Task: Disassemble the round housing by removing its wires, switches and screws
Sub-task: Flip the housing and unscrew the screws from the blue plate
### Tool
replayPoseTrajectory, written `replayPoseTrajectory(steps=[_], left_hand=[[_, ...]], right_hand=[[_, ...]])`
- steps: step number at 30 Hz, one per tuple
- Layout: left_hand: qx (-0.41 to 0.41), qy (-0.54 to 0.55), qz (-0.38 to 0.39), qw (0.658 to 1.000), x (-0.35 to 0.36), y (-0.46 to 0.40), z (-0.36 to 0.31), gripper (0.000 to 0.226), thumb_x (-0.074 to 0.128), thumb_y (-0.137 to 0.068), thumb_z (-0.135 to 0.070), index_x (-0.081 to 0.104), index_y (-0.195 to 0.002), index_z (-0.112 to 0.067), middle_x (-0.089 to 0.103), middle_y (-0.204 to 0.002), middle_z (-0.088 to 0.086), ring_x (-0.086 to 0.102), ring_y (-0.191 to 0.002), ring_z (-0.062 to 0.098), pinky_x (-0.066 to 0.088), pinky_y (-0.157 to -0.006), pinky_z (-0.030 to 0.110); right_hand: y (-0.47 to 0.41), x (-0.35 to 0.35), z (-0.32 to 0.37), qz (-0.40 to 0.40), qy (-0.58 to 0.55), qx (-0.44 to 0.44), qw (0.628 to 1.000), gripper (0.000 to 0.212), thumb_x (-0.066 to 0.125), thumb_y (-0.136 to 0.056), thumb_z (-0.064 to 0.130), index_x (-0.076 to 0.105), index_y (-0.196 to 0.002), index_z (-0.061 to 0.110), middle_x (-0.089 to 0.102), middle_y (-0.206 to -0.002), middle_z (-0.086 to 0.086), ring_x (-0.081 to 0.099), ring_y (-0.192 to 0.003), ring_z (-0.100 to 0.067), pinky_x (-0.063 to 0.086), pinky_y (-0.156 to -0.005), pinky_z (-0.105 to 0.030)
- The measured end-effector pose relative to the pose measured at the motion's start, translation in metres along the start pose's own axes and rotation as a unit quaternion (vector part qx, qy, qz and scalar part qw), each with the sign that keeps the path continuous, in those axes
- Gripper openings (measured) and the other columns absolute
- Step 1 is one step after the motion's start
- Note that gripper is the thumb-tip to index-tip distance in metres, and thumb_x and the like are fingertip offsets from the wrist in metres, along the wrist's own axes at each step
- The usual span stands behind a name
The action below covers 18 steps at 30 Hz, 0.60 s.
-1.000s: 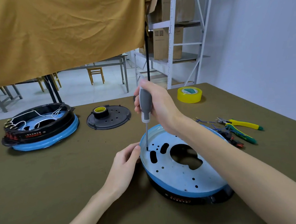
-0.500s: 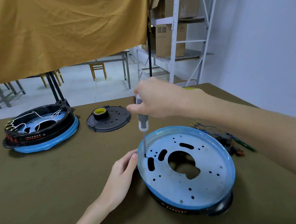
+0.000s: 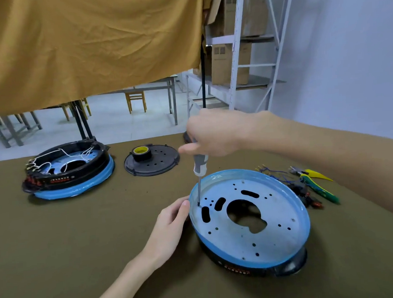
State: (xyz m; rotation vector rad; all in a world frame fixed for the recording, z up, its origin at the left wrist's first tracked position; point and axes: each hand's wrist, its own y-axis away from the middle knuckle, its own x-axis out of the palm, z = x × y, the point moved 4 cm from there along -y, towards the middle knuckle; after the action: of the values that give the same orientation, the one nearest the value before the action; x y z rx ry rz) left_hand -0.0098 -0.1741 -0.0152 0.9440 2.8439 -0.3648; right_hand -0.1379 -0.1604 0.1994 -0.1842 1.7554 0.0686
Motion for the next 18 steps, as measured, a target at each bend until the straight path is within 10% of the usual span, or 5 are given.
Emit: replayPoseTrajectory(steps=[3, 10, 18], left_hand=[[0.006, 0.003, -0.025, 1.0, -0.002, 0.0, 0.002, 0.03, 0.042, -0.111, -0.031, 0.064, -0.132, -0.035, 0.071, -0.126, -0.015, 0.063, -0.122, 0.004, 0.047, -0.107, 0.036], [0.102, -0.128, -0.025, 0.986, -0.013, -0.018, -0.026, 0.038, 0.053, -0.107, -0.022, 0.059, -0.14, -0.037, 0.063, -0.133, -0.025, 0.054, -0.129, 0.001, 0.042, -0.105, 0.023], [0.114, -0.103, -0.025, 0.988, -0.02, -0.042, -0.043, 0.014, 0.074, -0.094, -0.018, 0.082, -0.094, -0.029, 0.08, -0.095, -0.013, 0.075, -0.094, 0.008, 0.059, -0.089, 0.026]], right_hand=[[0.004, -0.007, 0.001, 0.076, -0.095, -0.048, 0.991, 0.011, 0.07, -0.093, 0.027, 0.062, -0.098, 0.021, 0.063, -0.087, 0.003, 0.057, -0.075, -0.012, 0.043, -0.06, -0.031], [-0.001, 0.001, 0.002, 0.033, -0.11, -0.029, 0.993, 0.034, 0.054, -0.099, 0.056, 0.05, -0.115, 0.026, 0.056, -0.093, 0.007, 0.055, -0.083, -0.011, 0.04, -0.063, -0.033], [0.004, 0.009, -0.011, 0.006, -0.211, -0.052, 0.976, 0.039, 0.073, -0.09, 0.028, 0.049, -0.122, 0.029, 0.065, -0.1, 0.005, 0.054, -0.083, 0.003, 0.043, -0.068, -0.026]])
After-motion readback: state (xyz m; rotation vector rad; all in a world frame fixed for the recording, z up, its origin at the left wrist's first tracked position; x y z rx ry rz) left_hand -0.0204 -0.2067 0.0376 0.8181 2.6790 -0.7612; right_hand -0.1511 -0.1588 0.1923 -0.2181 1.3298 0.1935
